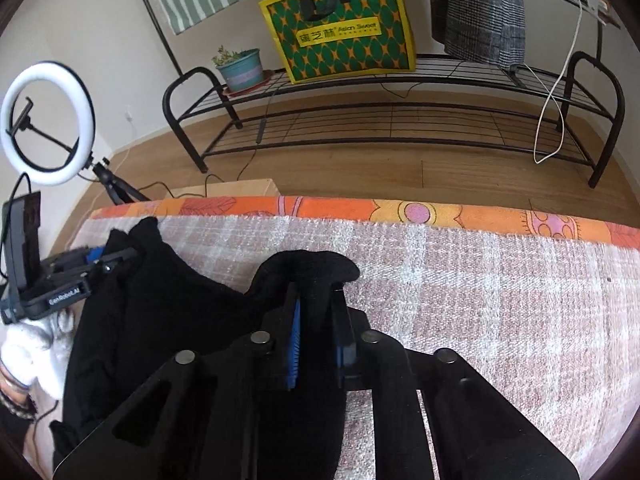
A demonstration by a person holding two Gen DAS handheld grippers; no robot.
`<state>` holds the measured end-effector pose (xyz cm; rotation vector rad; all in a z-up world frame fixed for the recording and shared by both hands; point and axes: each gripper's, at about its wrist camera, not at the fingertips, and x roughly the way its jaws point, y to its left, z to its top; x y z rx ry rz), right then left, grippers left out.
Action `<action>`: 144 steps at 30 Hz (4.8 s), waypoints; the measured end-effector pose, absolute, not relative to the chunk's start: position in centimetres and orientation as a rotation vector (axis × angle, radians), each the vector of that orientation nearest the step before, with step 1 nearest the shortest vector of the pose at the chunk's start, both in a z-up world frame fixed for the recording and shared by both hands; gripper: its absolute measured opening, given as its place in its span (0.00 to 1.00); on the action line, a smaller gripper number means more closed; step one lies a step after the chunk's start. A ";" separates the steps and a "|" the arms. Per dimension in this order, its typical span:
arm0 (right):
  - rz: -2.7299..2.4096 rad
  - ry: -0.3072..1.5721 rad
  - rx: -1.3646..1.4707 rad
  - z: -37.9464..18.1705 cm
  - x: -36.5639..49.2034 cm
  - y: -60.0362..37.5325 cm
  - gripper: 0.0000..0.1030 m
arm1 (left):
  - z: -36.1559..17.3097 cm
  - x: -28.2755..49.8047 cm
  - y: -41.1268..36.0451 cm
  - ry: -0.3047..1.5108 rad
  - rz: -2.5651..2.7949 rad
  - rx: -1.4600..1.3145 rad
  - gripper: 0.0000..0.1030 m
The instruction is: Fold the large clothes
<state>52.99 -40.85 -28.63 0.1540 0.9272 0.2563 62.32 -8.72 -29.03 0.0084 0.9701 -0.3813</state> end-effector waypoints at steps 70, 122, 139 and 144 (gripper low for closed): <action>0.297 0.830 -0.084 -22.2 11.8 -37.7 0.16 | -17.4 19.8 -1.2 0.929 -0.499 -0.029 0.36; 0.468 0.796 -0.349 -23.0 10.7 -32.7 0.30 | -22.3 24.1 -1.3 1.165 -0.483 -0.284 0.56; 0.427 0.743 -0.416 -22.6 11.8 -31.9 0.00 | -20.2 24.1 1.4 1.118 -0.517 -0.381 0.08; 0.488 0.763 -0.425 -24.1 11.5 -31.1 0.05 | -20.7 24.4 0.6 1.134 -0.505 -0.394 0.08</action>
